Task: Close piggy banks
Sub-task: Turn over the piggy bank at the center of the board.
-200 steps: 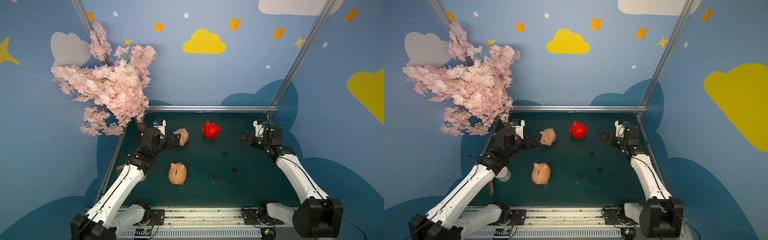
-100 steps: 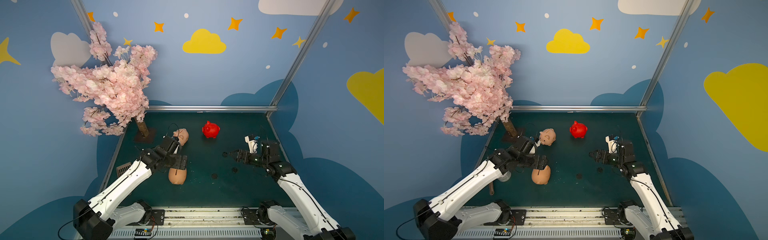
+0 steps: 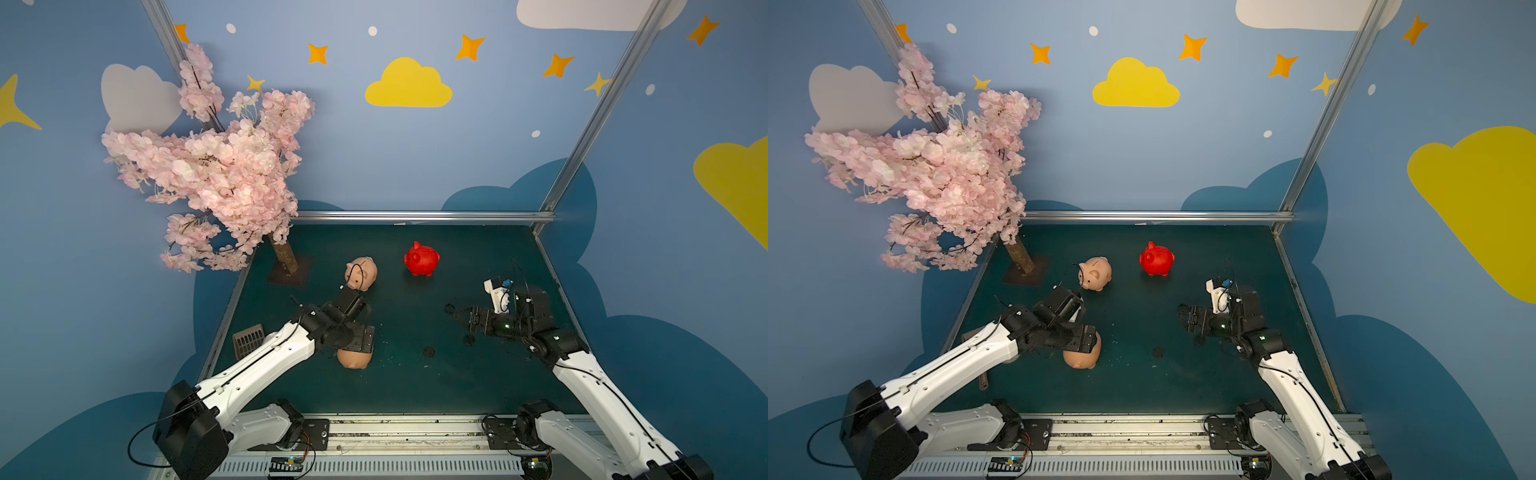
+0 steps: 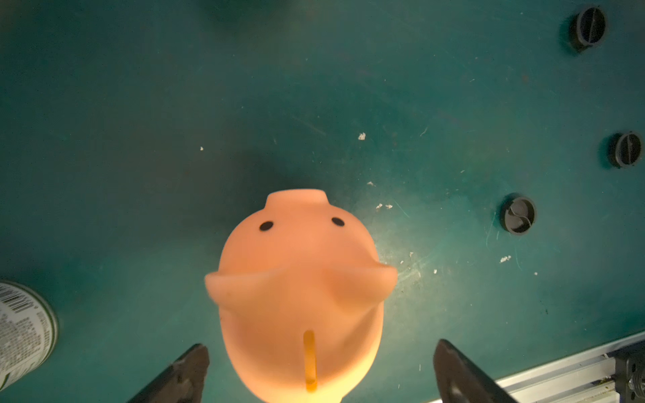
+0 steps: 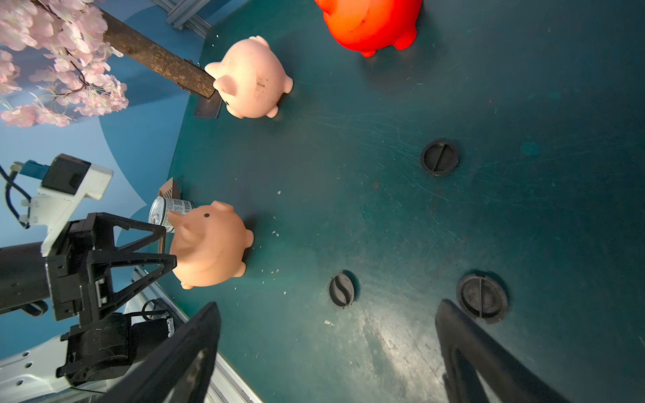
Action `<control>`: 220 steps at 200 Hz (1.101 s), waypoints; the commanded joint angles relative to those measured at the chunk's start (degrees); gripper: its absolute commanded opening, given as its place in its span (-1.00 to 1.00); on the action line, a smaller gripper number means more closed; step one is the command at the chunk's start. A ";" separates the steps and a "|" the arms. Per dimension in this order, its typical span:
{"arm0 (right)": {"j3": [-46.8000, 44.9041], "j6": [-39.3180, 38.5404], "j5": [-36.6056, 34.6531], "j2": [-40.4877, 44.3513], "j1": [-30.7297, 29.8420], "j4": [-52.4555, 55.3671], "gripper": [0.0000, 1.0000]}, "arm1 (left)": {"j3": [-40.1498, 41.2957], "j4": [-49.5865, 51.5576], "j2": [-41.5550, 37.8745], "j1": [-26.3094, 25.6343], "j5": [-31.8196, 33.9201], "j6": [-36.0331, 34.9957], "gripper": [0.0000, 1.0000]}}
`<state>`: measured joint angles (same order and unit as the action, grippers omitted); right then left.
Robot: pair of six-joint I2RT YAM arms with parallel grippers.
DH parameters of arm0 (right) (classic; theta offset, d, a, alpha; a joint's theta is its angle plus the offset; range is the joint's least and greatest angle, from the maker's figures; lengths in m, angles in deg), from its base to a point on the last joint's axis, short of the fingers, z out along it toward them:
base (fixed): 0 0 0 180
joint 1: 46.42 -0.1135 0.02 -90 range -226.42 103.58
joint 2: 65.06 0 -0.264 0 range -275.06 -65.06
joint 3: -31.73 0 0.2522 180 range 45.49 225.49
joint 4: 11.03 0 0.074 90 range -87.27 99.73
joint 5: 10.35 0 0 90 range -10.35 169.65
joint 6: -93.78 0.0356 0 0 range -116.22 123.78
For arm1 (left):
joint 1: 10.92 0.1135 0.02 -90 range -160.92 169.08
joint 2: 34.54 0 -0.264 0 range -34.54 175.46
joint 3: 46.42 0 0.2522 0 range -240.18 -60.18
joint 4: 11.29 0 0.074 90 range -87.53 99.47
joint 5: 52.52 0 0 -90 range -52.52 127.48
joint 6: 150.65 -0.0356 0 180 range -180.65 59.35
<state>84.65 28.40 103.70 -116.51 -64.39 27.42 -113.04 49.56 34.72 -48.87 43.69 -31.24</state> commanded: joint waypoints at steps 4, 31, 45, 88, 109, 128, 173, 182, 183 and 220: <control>-0.31 0.34 -1.37 -0.74 -0.81 0.23 0.90 | -0.85 -2.40 1.95 -0.10 1.44 -0.14 0.99; -0.30 0.23 -1.90 -1.58 -1.48 0.01 0.90 | -2.64 -2.03 3.99 -0.10 4.51 -0.13 0.99; -0.31 0.25 -2.08 -2.16 -1.71 0.09 0.90 | -3.50 -1.60 5.10 -0.10 4.86 -0.60 0.99; -0.31 -0.19 -3.30 -2.79 -2.32 0.39 0.90 | -5.42 1.05 7.50 -0.17 6.59 -2.02 0.98; -0.29 -0.65 -3.37 -3.48 -2.59 0.81 0.90 | -6.02 1.75 8.57 -0.45 6.94 -1.88 0.93; -0.31 -0.33 -2.80 -3.93 -2.84 0.46 0.90 | -6.29 2.14 9.37 -0.54 7.15 -1.66 0.91; -0.31 -0.25 -2.83 -3.93 -3.29 -0.52 0.90 | -5.84 1.31 10.60 -0.51 4.86 -2.26 0.90; -0.31 -0.28 -2.87 -4.10 -3.29 -0.39 0.90 | -5.70 1.12 10.97 -0.50 4.55 -2.42 0.89; -0.31 -0.28 -2.92 -4.15 -3.29 -0.41 0.90 | -5.73 1.14 11.02 -0.48 4.57 -2.42 0.89; -0.31 -0.30 -2.83 -4.72 -3.46 -0.61 0.90 | -6.28 1.95 12.83 -0.45 5.62 -2.00 0.80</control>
<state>84.65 28.40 101.23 -120.77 -67.48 27.31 -118.24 50.07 46.76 -49.22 49.33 -32.99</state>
